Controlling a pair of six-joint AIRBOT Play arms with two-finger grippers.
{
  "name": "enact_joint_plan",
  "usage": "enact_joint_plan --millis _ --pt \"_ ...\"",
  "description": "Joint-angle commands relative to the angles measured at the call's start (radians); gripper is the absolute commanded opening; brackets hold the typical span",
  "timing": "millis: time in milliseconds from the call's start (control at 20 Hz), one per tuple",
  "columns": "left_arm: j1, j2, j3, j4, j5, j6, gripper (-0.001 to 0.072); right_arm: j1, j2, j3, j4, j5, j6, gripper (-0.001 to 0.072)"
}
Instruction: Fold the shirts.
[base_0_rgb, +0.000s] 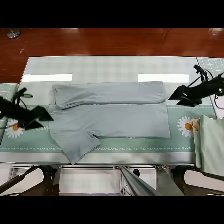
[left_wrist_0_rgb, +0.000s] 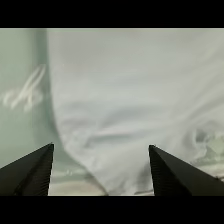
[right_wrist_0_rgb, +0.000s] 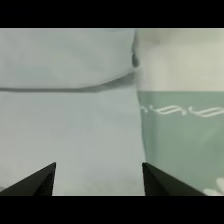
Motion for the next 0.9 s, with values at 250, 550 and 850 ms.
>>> enact_joint_plan --millis 250,550,850 --pt "0.172 0.138 -0.377 -0.169 0.087 0.069 0.0701 0.072 0.268 -0.406 0.208 -0.172 -0.094 0.0620" --pt "0.172 0.137 -0.497 -0.382 0.214 0.218 0.0700 0.014 0.268 -0.401 0.218 -0.179 -0.081 0.0620" --pt "0.145 0.137 -0.492 -0.446 0.154 0.338 0.0021 -0.250 0.268 -0.419 -0.143 -0.034 0.069 0.0620"
